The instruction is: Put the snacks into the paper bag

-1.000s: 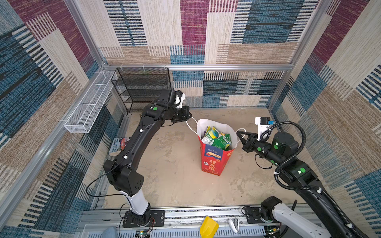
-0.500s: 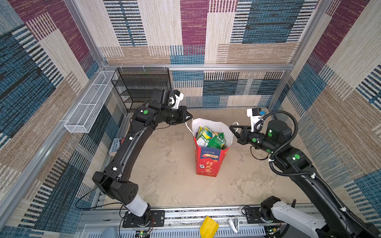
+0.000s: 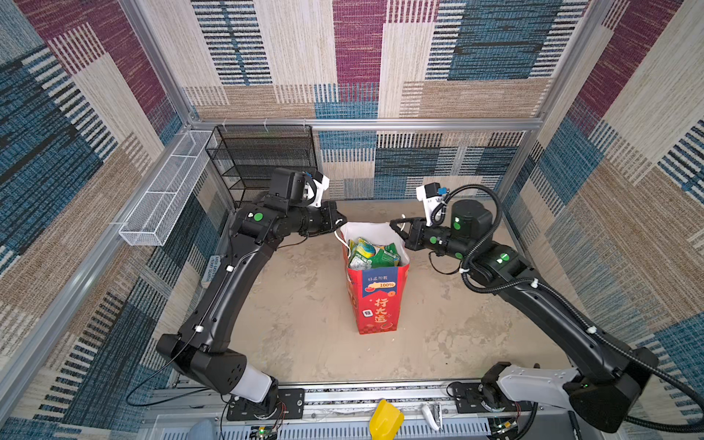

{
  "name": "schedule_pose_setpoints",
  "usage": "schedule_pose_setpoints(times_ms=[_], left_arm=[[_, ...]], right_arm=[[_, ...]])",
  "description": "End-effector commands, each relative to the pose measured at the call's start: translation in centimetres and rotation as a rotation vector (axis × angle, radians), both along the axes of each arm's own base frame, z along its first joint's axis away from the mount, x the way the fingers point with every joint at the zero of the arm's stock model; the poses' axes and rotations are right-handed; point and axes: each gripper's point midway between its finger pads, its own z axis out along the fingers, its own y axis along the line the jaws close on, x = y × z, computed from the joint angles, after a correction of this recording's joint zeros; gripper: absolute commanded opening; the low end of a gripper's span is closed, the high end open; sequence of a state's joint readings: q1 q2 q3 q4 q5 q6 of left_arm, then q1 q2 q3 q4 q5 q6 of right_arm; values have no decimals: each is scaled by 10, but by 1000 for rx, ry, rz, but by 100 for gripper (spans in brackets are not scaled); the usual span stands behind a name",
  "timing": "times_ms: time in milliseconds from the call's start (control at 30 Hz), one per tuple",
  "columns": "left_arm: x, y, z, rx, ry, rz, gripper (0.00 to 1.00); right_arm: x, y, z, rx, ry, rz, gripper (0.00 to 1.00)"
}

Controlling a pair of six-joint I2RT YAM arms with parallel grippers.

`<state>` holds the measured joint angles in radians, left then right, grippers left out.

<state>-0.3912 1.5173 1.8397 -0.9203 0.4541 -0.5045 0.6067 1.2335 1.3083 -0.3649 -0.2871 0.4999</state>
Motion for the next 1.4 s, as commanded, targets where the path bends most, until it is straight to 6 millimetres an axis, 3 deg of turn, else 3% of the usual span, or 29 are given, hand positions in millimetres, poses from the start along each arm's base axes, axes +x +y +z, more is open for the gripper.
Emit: schedule_pose_setpoints(times_ms=[0,100,200,500,600,767,833,933,1100,1167,1233,1367], left_arm=[[-3,0,44,-63,-167,-16,0],[-3,11,49,-47,-204,24,0],[-4,10,47,-55,-189,10,0],[4,16,1,-55,-100,31,0],[6,18,8,-80,-98,30,0],[3,20,35,-106,-151,26,0],[3,21,35,-104,-154,32,0],[4,21,17,-94,-122,37,0],[11,24,-19,-92,-47,49,0],[12,26,-23,-107,-28,48,1],[11,28,-21,-112,-32,51,12],[7,35,-16,-117,-51,63,48]], right_arm=[[-6,-3,68,148,-211,-19,0],[4,2,53,95,-166,-26,0],[5,12,39,99,-130,16,0],[8,13,3,75,-52,5,0],[3,15,5,94,-41,29,0],[-6,13,36,141,-80,48,0],[-6,12,38,141,-84,43,0],[-7,11,25,143,-62,33,0],[-4,6,-14,124,7,-10,0],[-4,2,-15,121,5,-27,4],[-6,0,-9,133,-7,-34,11],[-9,-3,-4,156,2,-43,50]])
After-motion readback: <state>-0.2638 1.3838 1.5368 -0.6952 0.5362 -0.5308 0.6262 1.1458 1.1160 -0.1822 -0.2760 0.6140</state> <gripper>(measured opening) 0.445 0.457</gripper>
